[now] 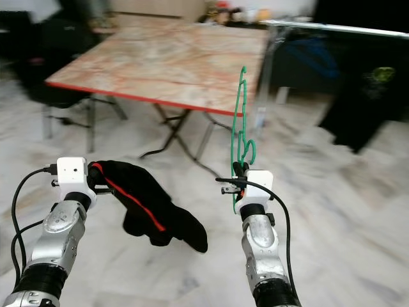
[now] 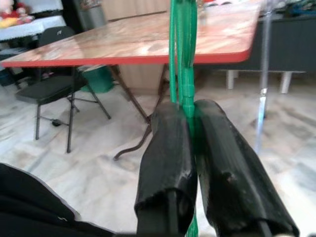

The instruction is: Hang hanger

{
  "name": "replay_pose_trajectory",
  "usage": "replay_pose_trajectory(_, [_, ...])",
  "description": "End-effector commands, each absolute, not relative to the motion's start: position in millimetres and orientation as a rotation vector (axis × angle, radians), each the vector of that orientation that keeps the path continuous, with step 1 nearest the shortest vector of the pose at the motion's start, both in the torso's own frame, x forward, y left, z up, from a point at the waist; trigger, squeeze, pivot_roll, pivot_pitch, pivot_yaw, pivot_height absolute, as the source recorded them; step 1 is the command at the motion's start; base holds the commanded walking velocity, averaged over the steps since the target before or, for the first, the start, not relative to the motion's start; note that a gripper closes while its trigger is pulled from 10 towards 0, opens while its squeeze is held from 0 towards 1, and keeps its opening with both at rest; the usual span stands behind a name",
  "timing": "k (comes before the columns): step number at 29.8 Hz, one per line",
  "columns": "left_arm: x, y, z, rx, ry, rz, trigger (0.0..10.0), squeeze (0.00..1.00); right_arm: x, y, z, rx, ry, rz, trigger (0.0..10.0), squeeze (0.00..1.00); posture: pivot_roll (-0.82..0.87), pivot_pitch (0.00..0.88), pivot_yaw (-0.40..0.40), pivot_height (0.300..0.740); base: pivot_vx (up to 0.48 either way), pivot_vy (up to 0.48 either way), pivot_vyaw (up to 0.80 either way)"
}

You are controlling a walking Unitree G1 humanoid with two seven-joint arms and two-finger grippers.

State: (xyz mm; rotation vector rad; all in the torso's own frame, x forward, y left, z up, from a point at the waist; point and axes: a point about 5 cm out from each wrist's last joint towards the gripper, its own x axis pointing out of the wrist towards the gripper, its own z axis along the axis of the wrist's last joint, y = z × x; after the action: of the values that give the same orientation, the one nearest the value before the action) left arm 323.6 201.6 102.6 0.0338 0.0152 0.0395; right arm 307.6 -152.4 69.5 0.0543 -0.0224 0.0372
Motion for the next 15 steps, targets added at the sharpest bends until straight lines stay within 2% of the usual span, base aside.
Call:
replay_pose_trajectory(1, [325.5, 200.9, 107.1, 0.041, 0.000, 0.032, 10.0, 0.00, 308.7, -155.3, 72.0, 0.070, -0.032, 0.019, 10.0, 0.00, 0.01, 0.000, 0.003, 0.740, 0.000, 0.255, 0.00])
replay_pose_trajectory(5, [325.7, 200.0, 107.8, 0.044, -0.003, 0.023, 10.0, 0.00, 309.9, -157.7, 71.2, 0.096, -0.022, -0.003, 10.0, 0.00, 0.02, 0.000, 0.004, 0.740, 0.000, 0.254, 0.00])
replay_pose_trajectory(14, [325.8, 192.4, 110.8, 0.061, -0.024, -0.038, 10.0, 0.00, 311.9, -168.4, 70.0, 0.107, -0.003, -0.092, 10.0, 0.00, 0.02, 0.000, 0.001, 0.740, 0.000, 0.000, 0.00])
replay_pose_trajectory(15, [325.6, 192.4, 110.7, 0.056, -0.023, -0.039, 10.0, 0.00, 312.1, -170.1, 69.7, 0.117, -0.001, -0.098, 10.0, 0.00, 0.02, 0.000, 0.001, 0.740, 0.000, 0.000, -0.75])
